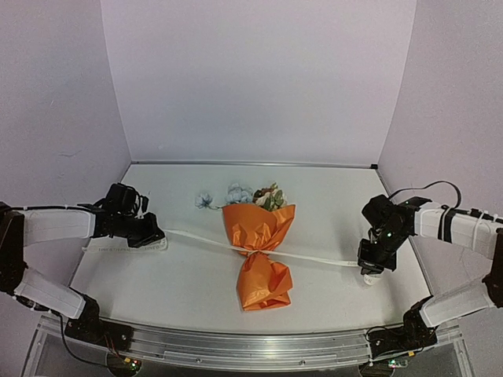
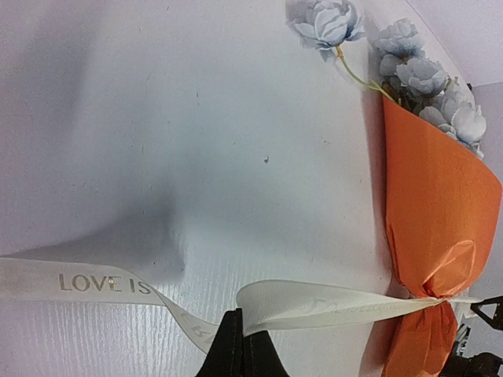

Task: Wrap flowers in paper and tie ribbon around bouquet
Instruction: Tie the ribbon around the folded bouquet, then cross the half-tied ribbon over the folded bouquet.

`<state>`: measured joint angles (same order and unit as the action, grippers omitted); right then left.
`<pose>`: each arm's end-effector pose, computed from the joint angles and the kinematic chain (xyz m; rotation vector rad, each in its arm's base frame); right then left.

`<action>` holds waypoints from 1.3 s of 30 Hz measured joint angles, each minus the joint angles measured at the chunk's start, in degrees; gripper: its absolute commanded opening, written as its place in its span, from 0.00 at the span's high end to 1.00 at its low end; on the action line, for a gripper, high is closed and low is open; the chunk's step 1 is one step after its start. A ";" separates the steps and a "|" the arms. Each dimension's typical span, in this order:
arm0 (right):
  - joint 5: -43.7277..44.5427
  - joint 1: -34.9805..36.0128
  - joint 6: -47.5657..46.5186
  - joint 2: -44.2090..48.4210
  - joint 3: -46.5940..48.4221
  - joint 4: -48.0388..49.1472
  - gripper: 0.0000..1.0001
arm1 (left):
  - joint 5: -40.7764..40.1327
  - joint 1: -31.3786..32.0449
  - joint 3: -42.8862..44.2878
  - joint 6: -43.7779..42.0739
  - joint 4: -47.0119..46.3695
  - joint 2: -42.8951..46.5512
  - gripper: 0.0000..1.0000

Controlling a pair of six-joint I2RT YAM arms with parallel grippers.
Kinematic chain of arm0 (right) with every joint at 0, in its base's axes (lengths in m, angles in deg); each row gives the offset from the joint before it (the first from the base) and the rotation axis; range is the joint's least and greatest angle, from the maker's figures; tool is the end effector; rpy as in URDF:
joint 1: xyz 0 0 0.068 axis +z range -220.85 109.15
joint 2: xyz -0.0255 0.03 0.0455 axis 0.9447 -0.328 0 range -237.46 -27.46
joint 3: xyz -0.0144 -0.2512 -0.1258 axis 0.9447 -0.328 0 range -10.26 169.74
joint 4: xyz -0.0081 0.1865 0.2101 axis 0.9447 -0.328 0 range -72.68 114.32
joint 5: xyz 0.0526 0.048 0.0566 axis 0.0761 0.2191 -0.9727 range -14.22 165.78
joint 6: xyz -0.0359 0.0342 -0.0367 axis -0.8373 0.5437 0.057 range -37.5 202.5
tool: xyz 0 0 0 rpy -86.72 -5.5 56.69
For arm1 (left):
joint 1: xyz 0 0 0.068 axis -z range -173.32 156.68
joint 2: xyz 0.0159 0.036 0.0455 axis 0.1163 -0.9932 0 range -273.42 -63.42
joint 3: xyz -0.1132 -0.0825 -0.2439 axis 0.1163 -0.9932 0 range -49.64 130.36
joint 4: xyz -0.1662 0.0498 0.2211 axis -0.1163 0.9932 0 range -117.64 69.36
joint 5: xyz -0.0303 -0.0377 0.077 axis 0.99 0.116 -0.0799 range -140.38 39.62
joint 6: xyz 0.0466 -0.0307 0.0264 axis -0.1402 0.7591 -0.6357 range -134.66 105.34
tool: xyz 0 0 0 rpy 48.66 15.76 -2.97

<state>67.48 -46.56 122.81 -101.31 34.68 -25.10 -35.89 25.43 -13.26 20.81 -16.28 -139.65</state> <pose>0.2070 0.1008 0.1820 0.3995 3.0000 0.3511 0.2540 -0.0986 0.1612 -0.2590 2.5517 -0.7009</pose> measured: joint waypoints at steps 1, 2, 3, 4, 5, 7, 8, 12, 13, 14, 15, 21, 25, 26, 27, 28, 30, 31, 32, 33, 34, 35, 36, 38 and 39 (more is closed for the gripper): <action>0.62 0.64 0.00 0.00 -0.05 -0.53 1.00 | -0.89 0.41 -0.04 0.07 0.13 0.82 1.00; 1.19 1.27 0.00 0.00 -0.14 -1.01 1.00 | -1.80 0.79 -0.08 0.15 0.28 1.63 1.00; 1.36 1.81 0.02 0.06 -0.52 -0.93 1.00 | -2.95 0.94 -0.08 0.41 0.65 2.25 1.00; 1.47 2.25 0.02 0.15 -1.16 -0.56 1.00 | -4.02 1.03 -0.08 0.68 1.18 2.66 1.00; 1.54 2.53 0.04 0.27 -2.01 0.17 1.00 | -4.79 1.06 -0.10 0.94 1.98 2.78 1.00; 1.44 3.02 0.04 0.63 -3.49 1.57 1.00 | -5.17 0.97 -0.52 1.67 3.50 2.54 1.00; 1.39 3.17 0.05 0.88 -3.98 2.19 1.00 | -4.78 0.60 -1.09 2.02 3.91 2.43 1.00; 0.78 3.53 0.06 1.73 -4.72 4.50 1.00 | -1.71 -2.02 -3.89 2.49 4.24 2.33 1.00; 0.58 3.57 0.04 1.75 -4.72 4.70 1.00 | -0.89 -2.42 -4.15 2.30 4.21 2.42 1.00; 0.49 3.61 0.02 1.74 -4.72 4.65 1.00 | -0.22 -2.70 -4.26 2.02 4.07 2.65 1.00; 0.58 3.66 -0.03 1.69 -4.72 4.37 1.00 | 0.33 -2.73 -4.26 1.73 3.76 3.15 1.00; 3.90 4.02 -1.50 0.39 -4.27 -0.92 0.94 | -0.60 3.61 -3.22 -3.23 1.43 7.75 1.00; 5.46 4.07 -2.94 -0.75 -3.48 -4.40 0.73 | -0.13 9.41 -1.46 -7.10 -0.59 9.77 1.00; 5.52 4.12 -3.27 -0.93 -3.05 -5.00 0.69 | 0.29 10.66 -0.79 -7.96 -0.91 10.04 1.00; 5.52 4.21 -3.61 -0.99 -2.54 -5.34 0.61 | 0.71 11.81 -0.04 -8.80 -1.32 10.12 1.00; 5.49 4.45 -4.20 -1.00 -1.99 -5.63 0.56 | 0.97 13.07 0.79 -9.65 -1.43 10.09 1.00; 5.46 5.18 -5.12 -0.95 -0.90 -5.91 0.45 | 1.49 15.47 2.48 -11.23 -1.60 9.85 1.00; 5.47 5.72 -5.88 -0.89 -0.36 -5.96 0.41 | 1.76 16.83 3.46 -11.86 -1.75 9.54 1.00; 5.43 6.31 -6.58 -0.75 0.16 -5.99 0.36 | 2.00 18.04 4.33 -12.47 -1.94 9.27 1.00; 5.41 6.91 -6.90 -0.53 0.69 -5.98 0.27 | 2.22 19.08 5.07 -13.07 -2.11 9.09 1.00; 5.45 7.72 -7.41 -0.17 1.36 -5.96 0.16 | 2.42 19.89 5.62 -13.45 -2.30 9.02 1.00; 5.48 8.61 -8.06 0.22 2.08 -5.95 0.05 | 2.59 20.60 6.14 -13.84 -2.48 8.97 1.00; 5.46 9.59 -8.55 0.59 3.06 -6.02 0.02 | 2.71 20.83 6.64 -14.32 -2.48 8.97 1.00; 5.42 11.94 -10.04 1.26 5.75 -6.24 0.02 | 2.51 20.89 7.22 -14.77 -2.53 8.97 1.00; 5.42 12.89 -10.76 1.55 7.18 -6.12 0.02 | 2.40 20.89 7.45 -14.97 -2.56 8.97 1.00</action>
<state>72.90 -33.67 112.06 -99.76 41.87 -31.23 -33.50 46.32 -5.81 5.84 -18.83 -130.68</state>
